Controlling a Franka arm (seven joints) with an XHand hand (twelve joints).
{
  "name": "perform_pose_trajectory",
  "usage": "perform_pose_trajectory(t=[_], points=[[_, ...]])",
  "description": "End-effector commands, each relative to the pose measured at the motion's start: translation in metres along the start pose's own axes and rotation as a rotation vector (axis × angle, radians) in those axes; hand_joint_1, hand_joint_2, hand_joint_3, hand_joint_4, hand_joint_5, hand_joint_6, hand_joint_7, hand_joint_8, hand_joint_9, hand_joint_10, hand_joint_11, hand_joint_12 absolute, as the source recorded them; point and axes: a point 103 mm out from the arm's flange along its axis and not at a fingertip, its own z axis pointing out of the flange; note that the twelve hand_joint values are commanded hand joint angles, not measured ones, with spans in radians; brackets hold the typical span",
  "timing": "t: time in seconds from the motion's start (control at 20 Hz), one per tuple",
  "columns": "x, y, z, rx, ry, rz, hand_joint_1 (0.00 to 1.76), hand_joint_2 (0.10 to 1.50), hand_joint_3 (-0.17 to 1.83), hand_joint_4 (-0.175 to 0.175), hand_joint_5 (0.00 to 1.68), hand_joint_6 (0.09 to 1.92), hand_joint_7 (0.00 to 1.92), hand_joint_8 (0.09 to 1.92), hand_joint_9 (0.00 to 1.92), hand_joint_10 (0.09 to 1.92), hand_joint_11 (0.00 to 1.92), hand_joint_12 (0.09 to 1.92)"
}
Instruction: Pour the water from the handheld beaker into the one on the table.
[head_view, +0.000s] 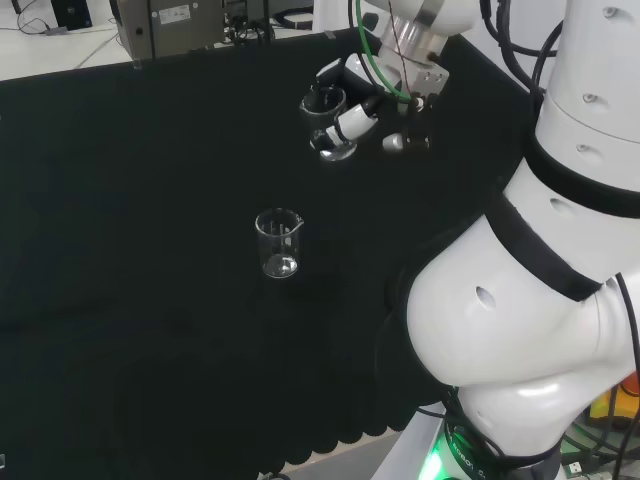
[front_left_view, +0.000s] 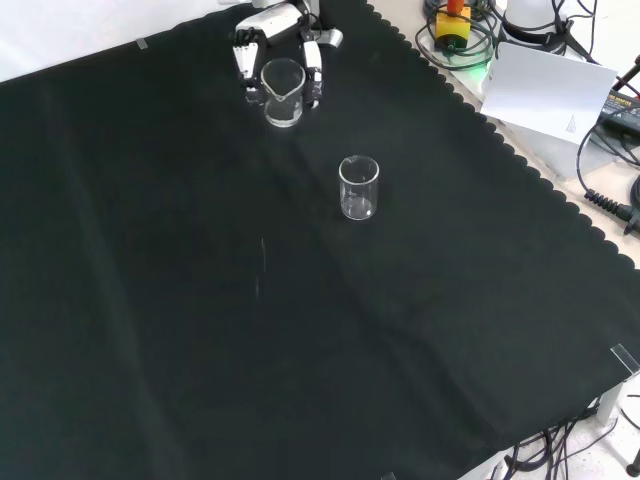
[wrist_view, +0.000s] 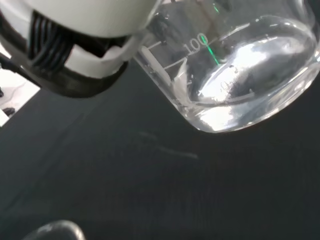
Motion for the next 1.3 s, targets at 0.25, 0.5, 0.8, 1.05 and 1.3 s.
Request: perform_pose_trajectory(t=[0.25,0.5,0.8,1.05,1.3], points=[[0.037,-0.078,0.030,0.257,-0.112,-0.018,1.09,0.66,0.79,0.174,1.13,0.99,1.61,0.53,1.77,0.09,1.48,0.70],[0.045,-0.084,0.044,0.342,-0.196,-0.037,1.10,0.65,0.82,0.154,1.13,1.01,1.59,0.57,1.77,0.09,1.47,0.70],[0.055,-0.084,0.060,0.417,-0.294,-0.042,1.11,0.63,0.86,0.126,1.12,1.04,1.58,0.62,1.77,0.09,1.45,0.70],[0.064,-0.079,0.067,0.446,-0.380,-0.050,1.11,0.62,0.90,0.108,1.12,1.06,1.57,0.66,1.78,0.09,1.43,0.71],[0.071,-0.070,0.072,0.496,-0.462,-0.001,1.12,0.59,0.97,0.039,1.12,1.11,1.55,0.73,1.77,0.13,1.38,0.74]])
